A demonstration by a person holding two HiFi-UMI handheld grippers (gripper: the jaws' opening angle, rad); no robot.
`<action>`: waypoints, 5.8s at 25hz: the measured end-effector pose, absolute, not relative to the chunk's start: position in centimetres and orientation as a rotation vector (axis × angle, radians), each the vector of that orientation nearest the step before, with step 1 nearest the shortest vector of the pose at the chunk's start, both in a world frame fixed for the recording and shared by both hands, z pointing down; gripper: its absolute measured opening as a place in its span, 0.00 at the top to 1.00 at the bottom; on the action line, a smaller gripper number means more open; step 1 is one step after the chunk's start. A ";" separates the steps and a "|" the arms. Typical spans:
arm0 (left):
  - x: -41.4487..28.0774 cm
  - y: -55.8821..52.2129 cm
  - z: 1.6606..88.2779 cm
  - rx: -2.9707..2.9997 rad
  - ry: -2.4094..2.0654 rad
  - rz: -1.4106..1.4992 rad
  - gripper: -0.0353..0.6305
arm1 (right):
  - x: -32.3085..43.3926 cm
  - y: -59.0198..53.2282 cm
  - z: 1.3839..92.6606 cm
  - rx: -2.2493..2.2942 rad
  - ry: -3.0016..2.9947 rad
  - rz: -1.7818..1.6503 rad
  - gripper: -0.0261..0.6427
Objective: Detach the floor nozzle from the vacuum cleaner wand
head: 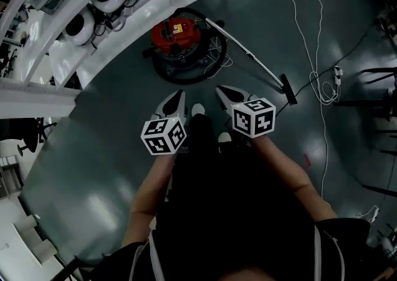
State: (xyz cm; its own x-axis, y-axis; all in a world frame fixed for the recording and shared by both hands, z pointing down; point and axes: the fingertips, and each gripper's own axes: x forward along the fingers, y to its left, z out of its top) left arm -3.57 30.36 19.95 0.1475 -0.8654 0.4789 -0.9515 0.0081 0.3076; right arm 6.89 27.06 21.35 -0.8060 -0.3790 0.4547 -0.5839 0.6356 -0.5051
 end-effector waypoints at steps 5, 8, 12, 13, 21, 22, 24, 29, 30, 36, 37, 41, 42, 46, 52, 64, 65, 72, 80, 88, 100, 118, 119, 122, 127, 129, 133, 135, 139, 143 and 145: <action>-4.8 27.1 20.9 1.867 -1.695 0.160 0.93 | 6.7 24.3 22.4 0.831 -2.522 0.936 0.97; -5.6 24.3 21.2 1.887 -1.660 0.164 0.93 | 6.0 21.7 22.9 0.872 -2.498 0.960 0.97; -7.3 20.9 21.5 1.902 -1.628 0.178 0.93 | 3.9 18.7 23.3 0.886 -2.480 0.965 0.97; -7.8 20.0 21.7 1.903 -1.618 0.182 0.93 | 3.2 17.9 23.4 0.889 -2.475 0.968 0.97; -12.1 13.8 22.4 1.918 -1.552 0.233 0.93 | -1.1 12.7 24.3 0.916 -2.417 1.010 0.97; -12.5 13.2 22.5 1.920 -1.545 0.241 0.93 | -1.5 12.2 24.4 0.918 -2.411 1.014 0.97; -13.3 12.2 22.9 1.923 -1.535 0.252 0.93 | -2.4 11.4 24.7 0.920 -2.399 1.017 0.97; -15.5 9.9 23.9 1.904 -1.514 0.254 0.93 | -4.5 9.4 25.5 0.923 -2.370 1.028 0.97; -15.8 9.5 24.1 1.901 -1.508 0.256 0.93 | -4.8 8.9 25.7 0.925 -2.363 1.028 0.97; -17.8 6.7 25.2 1.921 -1.454 0.282 0.93 | -7.3 6.2 27.0 0.930 -2.322 1.027 0.97; -18.2 6.3 25.4 1.922 -1.443 0.285 0.93 | -7.8 5.8 27.2 0.930 -2.317 1.022 0.97; -19.4 4.9 26.5 1.922 -1.397 0.284 0.93 | -9.0 4.3 27.9 0.950 -2.296 0.995 0.97; -19.7 4.5 26.8 1.921 -1.390 0.285 0.93 | -9.2 3.9 28.1 0.959 -2.287 0.992 0.97; -20.2 3.3 28.1 1.908 -1.359 0.298 0.93 | -9.1 2.8 29.0 0.976 -2.256 0.987 0.97; -19.8 2.0 29.4 1.895 -1.318 0.311 0.93 | -8.3 1.4 29.9 0.974 -2.281 0.960 0.97; -18.8 -1.7 33.2 1.777 -1.353 0.312 0.93 | -8.1 -2.9 33.5 0.905 -2.258 0.985 0.97; -18.6 -2.0 33.7 1.764 -1.351 0.316 0.93 | -7.9 -3.5 33.9 0.904 -2.257 0.990 0.97; -15.8 -4.8 37.4 1.733 -1.292 0.361 0.93 | -7.4 -6.8 37.0 0.849 -2.230 1.012 0.97; -13.4 -8.5 41.8 1.702 -1.265 0.387 0.93 | -6.8 -10.7 41.6 0.776 -2.204 1.013 0.97; -13.5 -13.7 46.3 1.607 -1.335 0.320 0.93 | -6.1 -16.2 46.3 0.748 -2.203 0.993 0.97; -13.6 -17.6 52.8 1.577 -1.362 0.340 0.93 | -7.5 -20.2 54.0 0.713 -2.188 0.999 0.97; -14.8 -20.5 58.5 1.541 -1.474 0.323 0.93 | -8.4 -25.4 64.7 0.592 -2.197 0.779 0.91; -14.8 -20.7 58.6 1.538 -1.481 0.316 0.93 | -8.7 -25.9 65.1 0.591 -2.201 0.756 0.89; -14.8 -21.7 58.7 1.534 -1.496 0.278 0.93 | -9.2 -27.4 66.0 0.593 -2.203 0.680 0.86; -14.7 -22.7 59.5 1.526 -1.499 0.289 0.93 | -10.2 -29.0 68.5 0.549 -2.176 0.649 0.78; -14.7 -23.0 59.5 1.534 -1.506 0.301 0.93 | -10.6 -29.0 69.6 0.498 -2.172 0.626 0.75; -15.0 -23.7 59.5 1.549 -1.508 0.312 0.93 | -11.0 -28.9 71.6 0.411 -2.137 0.557 0.72; -15.0 -24.1 59.8 1.564 -1.496 0.322 0.93 | -11.2 -29.0 72.4 0.379 -2.125 0.523 0.72; -14.9 -24.6 60.7 1.561 -1.484 0.325 0.91 | -11.6 -29.2 73.5 0.344 -2.106 0.480 0.72; -15.5 -25.4 60.9 1.544 -1.514 0.313 0.91 | -12.2 -29.3 74.3 0.310 -2.079 0.435 0.71; -15.6 -25.8 61.0 1.549 -1.514 0.320 0.91 | -12.3 -29.3 74.5 0.297 -2.069 0.408 0.71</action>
State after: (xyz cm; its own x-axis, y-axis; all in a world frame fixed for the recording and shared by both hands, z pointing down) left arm -15.57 -25.82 60.98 0.2105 -0.6541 0.7265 -0.8922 0.1752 0.4163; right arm -12.32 -29.25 74.50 -0.5003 -0.0447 0.8647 -0.3694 0.9142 -0.1665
